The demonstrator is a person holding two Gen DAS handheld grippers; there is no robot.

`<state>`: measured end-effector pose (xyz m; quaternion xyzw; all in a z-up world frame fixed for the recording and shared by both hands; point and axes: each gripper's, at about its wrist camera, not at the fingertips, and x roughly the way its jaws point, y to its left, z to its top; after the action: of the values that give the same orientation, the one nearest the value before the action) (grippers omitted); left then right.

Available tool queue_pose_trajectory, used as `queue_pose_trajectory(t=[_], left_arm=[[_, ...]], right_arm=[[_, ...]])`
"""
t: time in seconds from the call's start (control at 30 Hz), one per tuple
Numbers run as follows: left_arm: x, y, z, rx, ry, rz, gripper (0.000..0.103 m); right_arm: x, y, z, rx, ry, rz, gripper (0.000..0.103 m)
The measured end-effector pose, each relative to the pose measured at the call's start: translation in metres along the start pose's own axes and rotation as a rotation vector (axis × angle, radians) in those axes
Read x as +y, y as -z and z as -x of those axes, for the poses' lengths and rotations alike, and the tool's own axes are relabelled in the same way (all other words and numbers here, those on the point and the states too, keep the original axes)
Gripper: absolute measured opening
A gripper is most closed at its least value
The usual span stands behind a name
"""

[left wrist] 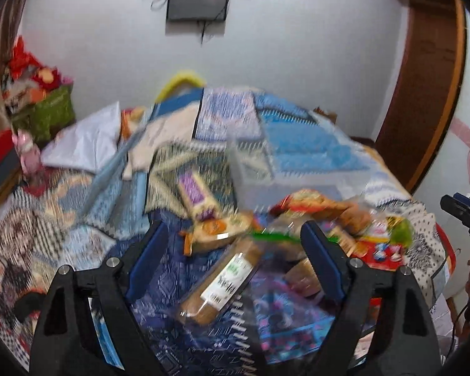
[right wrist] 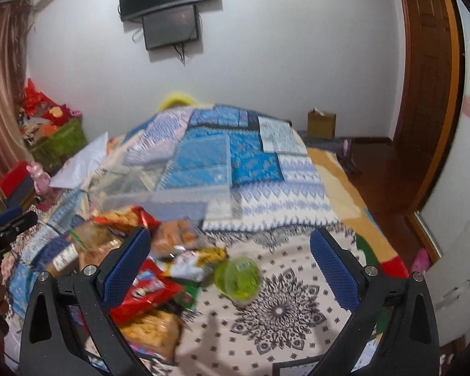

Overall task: Organize snacks
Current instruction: 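Grasp the cracker roll with the left tool while the right grasps the jelly cup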

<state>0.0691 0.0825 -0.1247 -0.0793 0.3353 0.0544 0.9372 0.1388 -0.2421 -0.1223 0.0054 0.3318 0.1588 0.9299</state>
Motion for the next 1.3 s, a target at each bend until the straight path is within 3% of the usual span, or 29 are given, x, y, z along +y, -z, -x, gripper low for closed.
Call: queue_pose_trajectory(t=[0.17, 0.27, 0.5, 0.57, 0.63, 0.77, 0.9, 0.97, 1.13, 1.3], left_arm=[[0.012, 0.019, -0.030, 0.101, -0.031, 0.004, 0.086], [0.014, 0.028, -0.048, 0.163, -0.010, 0.012, 0.086], [0.013, 0.037, -0.082, 0.238, -0.012, 0.001, 0.086], [0.012, 0.038, -0.090, 0.252, -0.006, 0.000, 0.071], [0.012, 0.039, -0.095, 0.269, 0.012, 0.010, 0.067], [0.010, 0.039, -0.101, 0.289, 0.036, 0.026, 0.053], [0.009, 0.040, -0.103, 0.296, 0.038, 0.033, 0.049], [0.007, 0.039, -0.102, 0.288, 0.029, 0.022, 0.045], [0.007, 0.041, -0.090, 0.273, 0.021, 0.036, 0.037], [0.008, 0.037, -0.073, 0.230, 0.009, 0.031, 0.035]], right_arm=[[-0.008, 0.011, -0.019, 0.074, 0.001, -0.010, 0.093], [-0.013, 0.018, -0.029, 0.116, -0.001, -0.024, 0.092], [-0.023, 0.025, -0.047, 0.174, -0.025, -0.061, 0.089], [-0.022, 0.026, -0.053, 0.185, -0.031, -0.061, 0.088], [-0.020, 0.026, -0.061, 0.199, -0.037, -0.062, 0.084], [-0.020, 0.032, -0.078, 0.258, -0.082, -0.082, 0.067], [-0.018, 0.036, -0.084, 0.270, -0.080, -0.067, 0.064], [-0.018, 0.037, -0.083, 0.267, -0.103, -0.069, 0.056], [-0.021, 0.037, -0.080, 0.253, -0.111, -0.088, 0.055], [-0.020, 0.033, -0.070, 0.223, -0.111, -0.097, 0.055]])
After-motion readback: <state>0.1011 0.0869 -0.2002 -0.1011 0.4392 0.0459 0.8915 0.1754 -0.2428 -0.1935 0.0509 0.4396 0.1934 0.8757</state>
